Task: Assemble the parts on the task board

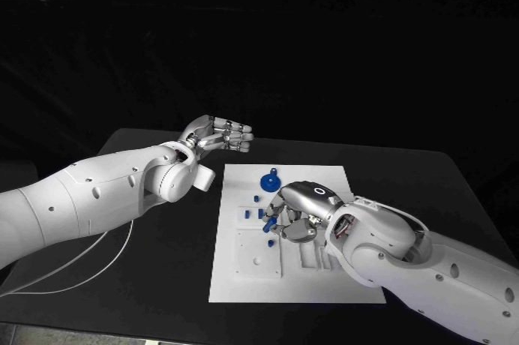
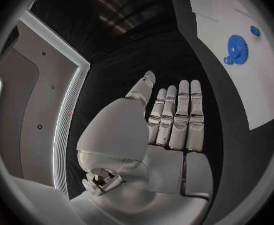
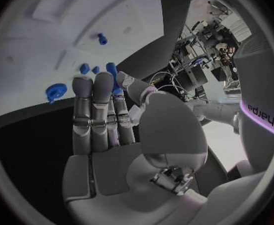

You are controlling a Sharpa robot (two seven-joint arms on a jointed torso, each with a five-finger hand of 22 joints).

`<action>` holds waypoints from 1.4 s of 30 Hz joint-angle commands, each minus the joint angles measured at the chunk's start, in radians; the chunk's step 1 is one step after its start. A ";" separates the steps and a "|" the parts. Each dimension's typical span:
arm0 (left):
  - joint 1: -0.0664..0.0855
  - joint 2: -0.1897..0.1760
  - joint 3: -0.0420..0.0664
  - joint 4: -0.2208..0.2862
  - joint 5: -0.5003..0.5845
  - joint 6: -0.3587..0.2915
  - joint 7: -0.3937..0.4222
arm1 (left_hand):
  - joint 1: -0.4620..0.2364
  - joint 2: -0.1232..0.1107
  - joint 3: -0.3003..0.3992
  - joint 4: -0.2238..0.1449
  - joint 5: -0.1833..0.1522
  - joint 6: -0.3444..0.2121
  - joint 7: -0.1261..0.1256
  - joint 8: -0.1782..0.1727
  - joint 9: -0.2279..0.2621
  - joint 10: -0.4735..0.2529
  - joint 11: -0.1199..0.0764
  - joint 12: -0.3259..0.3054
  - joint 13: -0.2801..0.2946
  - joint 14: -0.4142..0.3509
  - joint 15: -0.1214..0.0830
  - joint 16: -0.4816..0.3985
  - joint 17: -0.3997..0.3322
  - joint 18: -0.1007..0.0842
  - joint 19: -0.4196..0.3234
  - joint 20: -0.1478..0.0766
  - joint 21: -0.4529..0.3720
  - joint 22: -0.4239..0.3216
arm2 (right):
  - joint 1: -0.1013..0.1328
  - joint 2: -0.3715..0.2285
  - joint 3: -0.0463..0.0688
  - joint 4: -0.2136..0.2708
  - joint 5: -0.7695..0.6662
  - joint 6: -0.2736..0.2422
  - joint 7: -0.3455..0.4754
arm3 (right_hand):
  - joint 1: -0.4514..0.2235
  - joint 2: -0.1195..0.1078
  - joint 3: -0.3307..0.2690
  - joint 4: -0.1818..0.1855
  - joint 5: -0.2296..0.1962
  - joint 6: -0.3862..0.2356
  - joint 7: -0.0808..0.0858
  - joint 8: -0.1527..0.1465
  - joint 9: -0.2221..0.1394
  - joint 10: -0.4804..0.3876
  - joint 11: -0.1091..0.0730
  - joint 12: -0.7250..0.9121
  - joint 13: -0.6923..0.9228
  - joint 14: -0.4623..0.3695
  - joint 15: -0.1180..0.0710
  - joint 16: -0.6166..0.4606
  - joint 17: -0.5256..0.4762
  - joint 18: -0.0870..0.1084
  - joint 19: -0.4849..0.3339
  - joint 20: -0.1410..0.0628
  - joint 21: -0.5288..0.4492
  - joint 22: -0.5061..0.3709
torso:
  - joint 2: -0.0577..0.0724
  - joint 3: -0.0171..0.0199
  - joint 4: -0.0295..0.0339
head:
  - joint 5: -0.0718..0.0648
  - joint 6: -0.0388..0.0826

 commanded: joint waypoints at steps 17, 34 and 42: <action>0.000 0.009 0.001 -0.001 0.007 0.014 0.011 | -0.002 0.009 0.001 -0.007 0.002 -0.002 -0.001 0.003 0.000 -0.003 0.000 -0.002 -0.001 -0.007 -0.002 -0.002 0.001 -0.001 -0.001 0.002 0.007 -0.004 | -0.002 0.044 -0.092 -0.019 -0.025 0.007 0.044 | -0.001 0.016 -0.004 -0.009 0.008 0.005 0.003 0.007 0.002 0.039 -0.036 0.007 0.002 0.000 -0.009 -0.001 0.000 0.019 -0.005 -0.002 0.001 0.049 | 0.000 0.0010 -0.0003 | 0.018 -0.009; -0.001 0.010 0.001 -0.002 0.007 0.017 0.011 | -0.002 0.009 0.001 -0.007 0.002 -0.002 -0.001 0.003 0.000 -0.003 0.000 -0.002 -0.001 -0.007 -0.002 -0.002 0.001 -0.001 -0.001 0.002 0.007 -0.004 | -0.004 0.056 -0.116 -0.042 -0.084 0.015 0.025 | -0.003 0.018 -0.005 -0.016 0.008 0.007 0.002 0.007 0.002 0.041 -0.036 0.007 0.002 0.000 -0.009 -0.001 0.001 0.019 -0.007 -0.002 0.002 0.049 | 0.000 0.0003 -0.0004 | 0.017 -0.015; -0.001 0.009 0.001 -0.003 0.007 0.018 0.011 | -0.002 0.009 0.001 -0.007 0.002 -0.002 -0.001 0.003 0.000 -0.003 0.000 -0.002 -0.001 -0.007 -0.002 -0.002 0.001 -0.001 -0.001 0.002 0.007 -0.004 | -0.004 0.054 -0.118 -0.045 -0.098 0.022 0.018 | -0.005 0.017 -0.003 -0.018 0.009 0.008 0.002 0.007 0.002 0.042 -0.036 0.007 0.002 0.000 -0.010 -0.001 0.001 0.019 -0.007 -0.002 0.004 0.049 | 0.000 0.0002 -0.0001 | 0.017 -0.018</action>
